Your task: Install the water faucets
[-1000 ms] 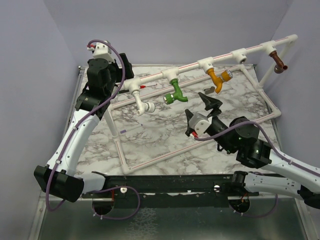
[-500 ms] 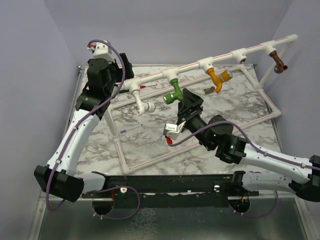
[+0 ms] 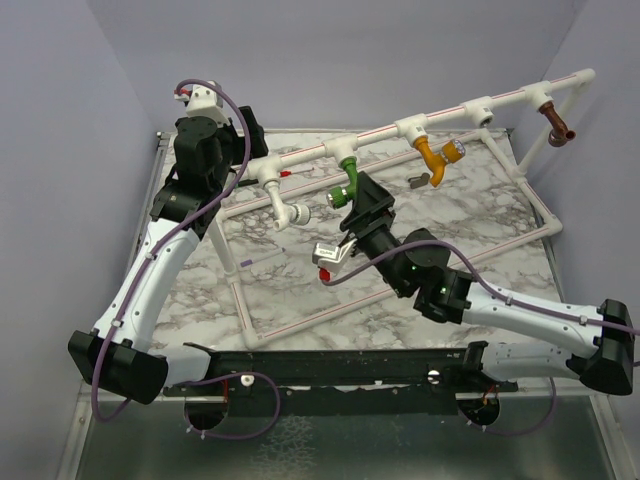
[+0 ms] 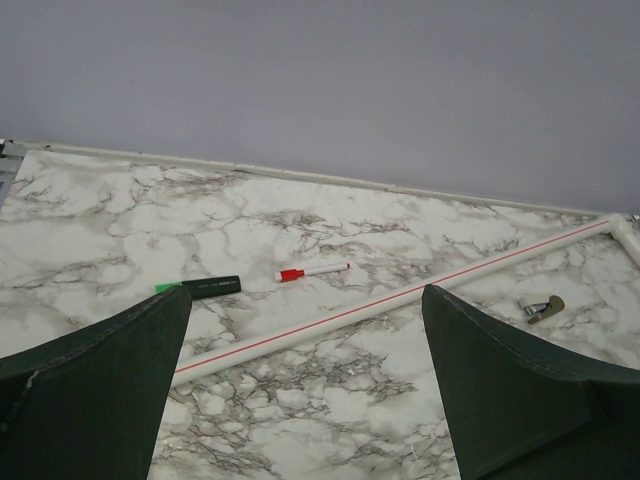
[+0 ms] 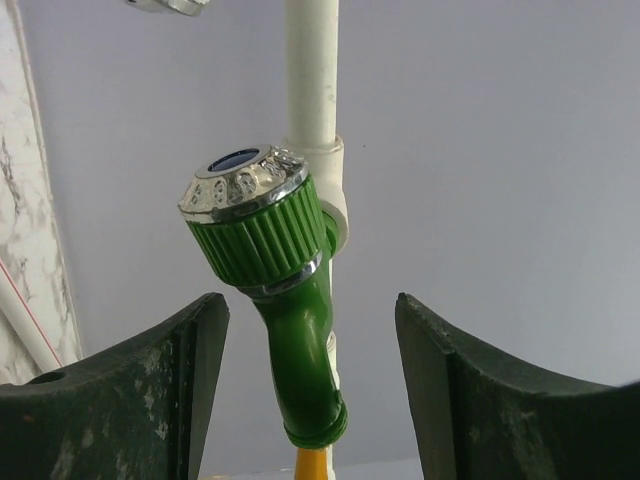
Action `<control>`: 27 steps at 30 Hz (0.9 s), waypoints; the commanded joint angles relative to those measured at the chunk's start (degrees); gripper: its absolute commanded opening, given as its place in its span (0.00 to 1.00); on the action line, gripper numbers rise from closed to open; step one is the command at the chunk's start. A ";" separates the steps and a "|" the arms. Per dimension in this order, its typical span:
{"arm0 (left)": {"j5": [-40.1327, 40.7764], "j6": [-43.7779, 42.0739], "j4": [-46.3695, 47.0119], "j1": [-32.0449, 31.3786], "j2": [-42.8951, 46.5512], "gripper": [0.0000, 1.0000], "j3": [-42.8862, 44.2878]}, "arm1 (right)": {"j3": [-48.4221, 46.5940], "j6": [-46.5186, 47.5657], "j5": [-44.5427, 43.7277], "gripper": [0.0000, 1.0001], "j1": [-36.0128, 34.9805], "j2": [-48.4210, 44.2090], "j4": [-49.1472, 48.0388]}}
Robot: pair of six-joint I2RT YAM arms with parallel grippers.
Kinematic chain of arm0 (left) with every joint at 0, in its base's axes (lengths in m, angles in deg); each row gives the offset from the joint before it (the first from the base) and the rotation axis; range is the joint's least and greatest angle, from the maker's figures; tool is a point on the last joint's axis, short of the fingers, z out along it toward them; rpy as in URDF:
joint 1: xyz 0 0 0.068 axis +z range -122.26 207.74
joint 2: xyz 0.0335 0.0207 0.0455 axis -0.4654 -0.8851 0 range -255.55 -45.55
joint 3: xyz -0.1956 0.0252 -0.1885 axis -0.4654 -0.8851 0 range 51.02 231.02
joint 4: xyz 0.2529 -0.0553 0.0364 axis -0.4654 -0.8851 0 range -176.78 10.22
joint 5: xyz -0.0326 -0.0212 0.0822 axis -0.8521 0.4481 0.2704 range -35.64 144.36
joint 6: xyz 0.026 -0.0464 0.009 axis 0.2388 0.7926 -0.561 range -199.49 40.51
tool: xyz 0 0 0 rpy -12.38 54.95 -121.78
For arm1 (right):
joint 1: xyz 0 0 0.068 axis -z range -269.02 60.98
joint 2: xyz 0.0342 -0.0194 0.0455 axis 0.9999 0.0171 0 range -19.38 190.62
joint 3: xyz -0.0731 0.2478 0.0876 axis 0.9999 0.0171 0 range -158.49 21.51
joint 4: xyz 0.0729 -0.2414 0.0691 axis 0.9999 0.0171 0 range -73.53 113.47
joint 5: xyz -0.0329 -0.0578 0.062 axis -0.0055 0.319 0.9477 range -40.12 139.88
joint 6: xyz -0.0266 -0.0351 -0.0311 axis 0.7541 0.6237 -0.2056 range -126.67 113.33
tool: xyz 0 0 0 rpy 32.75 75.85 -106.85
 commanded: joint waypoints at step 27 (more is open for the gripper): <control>-2.95 -0.25 -11.58 -0.99 -3.51 0.99 -3.90 | -0.80 -24.39 -3.42 0.00 -0.53 5.59 -12.41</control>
